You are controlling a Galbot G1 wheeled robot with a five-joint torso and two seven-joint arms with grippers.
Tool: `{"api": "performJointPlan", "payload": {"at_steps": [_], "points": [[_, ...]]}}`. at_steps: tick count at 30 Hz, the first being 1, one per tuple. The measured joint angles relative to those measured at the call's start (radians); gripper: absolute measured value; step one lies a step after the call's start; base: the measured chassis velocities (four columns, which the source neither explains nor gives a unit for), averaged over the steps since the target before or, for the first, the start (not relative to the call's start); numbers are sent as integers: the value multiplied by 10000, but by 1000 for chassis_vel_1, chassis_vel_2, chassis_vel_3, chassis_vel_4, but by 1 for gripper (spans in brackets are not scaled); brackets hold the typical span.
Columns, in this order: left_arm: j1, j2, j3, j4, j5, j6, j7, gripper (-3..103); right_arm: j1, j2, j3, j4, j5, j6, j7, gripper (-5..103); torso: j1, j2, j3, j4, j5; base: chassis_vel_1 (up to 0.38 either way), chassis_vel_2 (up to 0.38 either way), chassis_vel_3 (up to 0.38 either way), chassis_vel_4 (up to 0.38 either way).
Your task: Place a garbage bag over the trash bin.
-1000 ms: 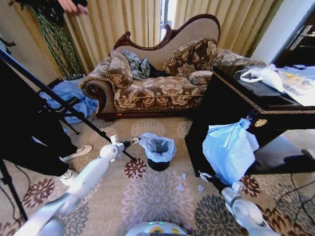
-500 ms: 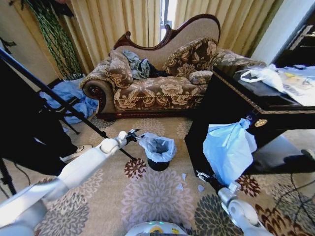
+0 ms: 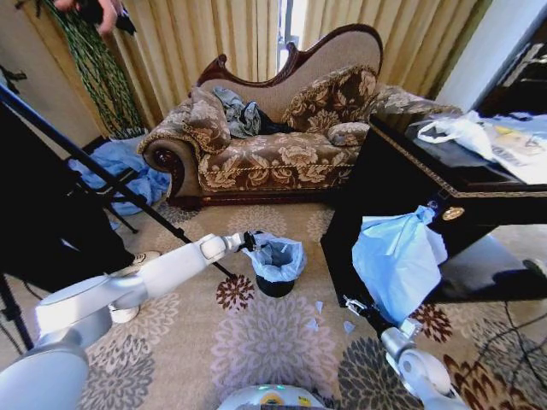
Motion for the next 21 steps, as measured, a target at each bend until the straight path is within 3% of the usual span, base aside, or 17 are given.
{"api": "performJointPlan", "payload": {"at_steps": [9, 14, 15, 16, 21], "points": [[-182, -837, 116, 1193, 1109, -561, -14, 56, -154, -57, 162, -163, 132, 133, -143, 100, 0, 0, 0, -1, -1, 0, 0, 0, 0], [-156, -1212, 77, 2012, 1535, -1018, -38, 36, -190, -75, 195, -250, 181, 185, -203, 100, 0, 0, 0, 1, 0, 0, 0, 0, 0], [-140, -1257, 69, 2124, 1584, -1088, -38, 36, -198, -69, 195, -266, 181, 197, -209, 100, 0, 0, 0, 1, -1, 0, 0, 0, 0], [-125, -1320, 53, 2253, 1624, -1181, -55, 26, -199, -56, 188, -285, 181, 212, -224, 100, 0, 0, -1, 1, -1, 0, 0, 0, 0], [-99, -1501, -9, 2537, 1790, -1371, -138, 15, -201, -25, 150, -364, 167, 258, -252, 100, 0, 0, -1, 1, 0, 0, 0, 0, 0]]}}
